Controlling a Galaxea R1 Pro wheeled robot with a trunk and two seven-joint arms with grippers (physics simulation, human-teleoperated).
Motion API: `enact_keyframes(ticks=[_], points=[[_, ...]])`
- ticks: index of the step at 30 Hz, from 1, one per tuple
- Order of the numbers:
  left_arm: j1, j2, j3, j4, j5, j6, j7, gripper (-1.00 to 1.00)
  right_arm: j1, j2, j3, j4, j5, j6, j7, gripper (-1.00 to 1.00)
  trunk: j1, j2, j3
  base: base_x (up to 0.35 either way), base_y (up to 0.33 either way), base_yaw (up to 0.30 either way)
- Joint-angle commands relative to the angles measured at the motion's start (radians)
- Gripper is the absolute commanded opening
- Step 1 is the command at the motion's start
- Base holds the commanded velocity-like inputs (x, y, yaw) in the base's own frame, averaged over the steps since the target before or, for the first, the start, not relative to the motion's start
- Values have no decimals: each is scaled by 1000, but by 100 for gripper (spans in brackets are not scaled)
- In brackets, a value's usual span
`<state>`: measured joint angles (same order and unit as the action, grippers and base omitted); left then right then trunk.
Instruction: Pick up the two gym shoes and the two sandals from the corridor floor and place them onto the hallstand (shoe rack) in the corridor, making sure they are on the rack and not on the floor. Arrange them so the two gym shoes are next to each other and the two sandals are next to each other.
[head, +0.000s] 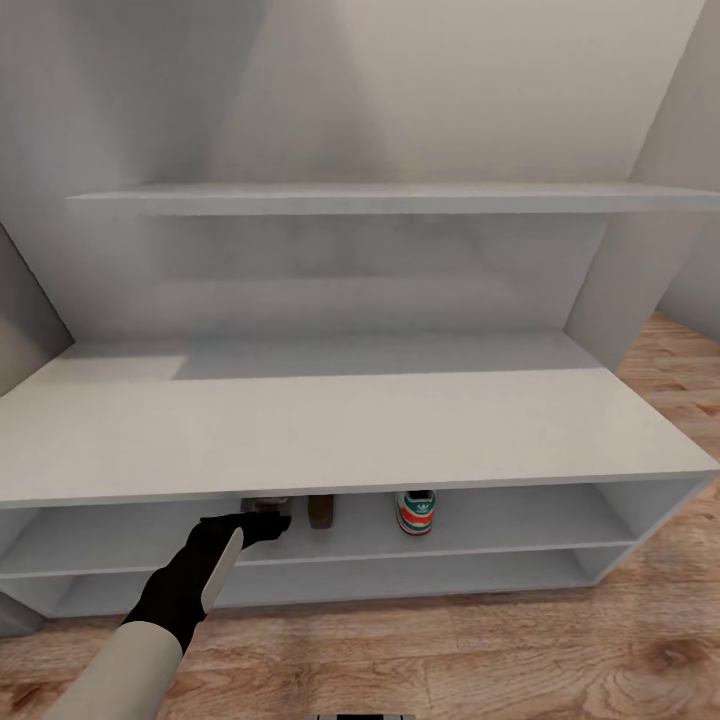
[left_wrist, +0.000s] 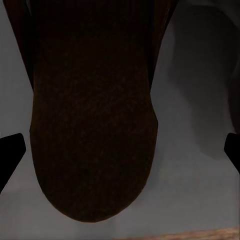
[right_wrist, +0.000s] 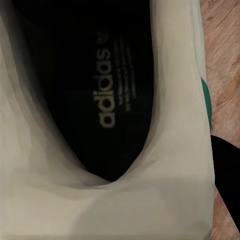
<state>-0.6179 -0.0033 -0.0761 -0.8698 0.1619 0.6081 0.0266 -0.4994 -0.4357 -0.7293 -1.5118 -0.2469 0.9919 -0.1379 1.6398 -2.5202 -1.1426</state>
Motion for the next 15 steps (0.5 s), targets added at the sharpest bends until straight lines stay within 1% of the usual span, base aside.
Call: enact_keyframes(ticks=[1, 4, 6, 9, 10, 11, 15], points=[[0, 0, -1, -1, 7, 5, 3, 100, -1, 0, 0, -1, -11, 4, -9, -100, 0, 0, -1, 0, 0, 0], [0, 0, -1, -1, 8, 4, 3, 100, -1, 0, -1, -1, -10, 4, -10, -100, 0, 0, -1, -9, 0, 0], [0, 0, -1, -1, 8, 4, 3, 100, -1, 0, -1, -1, -9, 4, -10, -100, 0, 0, -1, -228, 0, 0], [0, 0, -1, 0, 8, 4, 3, 100, -1, 0, -1, -1, 37, 4, -10, -100, 0, 0, -1, -318, 0, 0], [0, 0, -1, 0, 8, 3, 3, 100, -1, 0, -1, 0, 66, 4, -9, -100, 0, 0, -1, -334, 0, 0], [0, -1, -2, -1, 8, 3, 3, 100, -1, 0, -1, 0, 78, 4, -9, -100, 0, 0, -1, -336, 0, 0], [0, -1, -3, -1, 8, 3, 3, 100, -1, 0, -2, 1, 88, 4, -9, -100, 0, 0, -1, -338, 0, 0]])
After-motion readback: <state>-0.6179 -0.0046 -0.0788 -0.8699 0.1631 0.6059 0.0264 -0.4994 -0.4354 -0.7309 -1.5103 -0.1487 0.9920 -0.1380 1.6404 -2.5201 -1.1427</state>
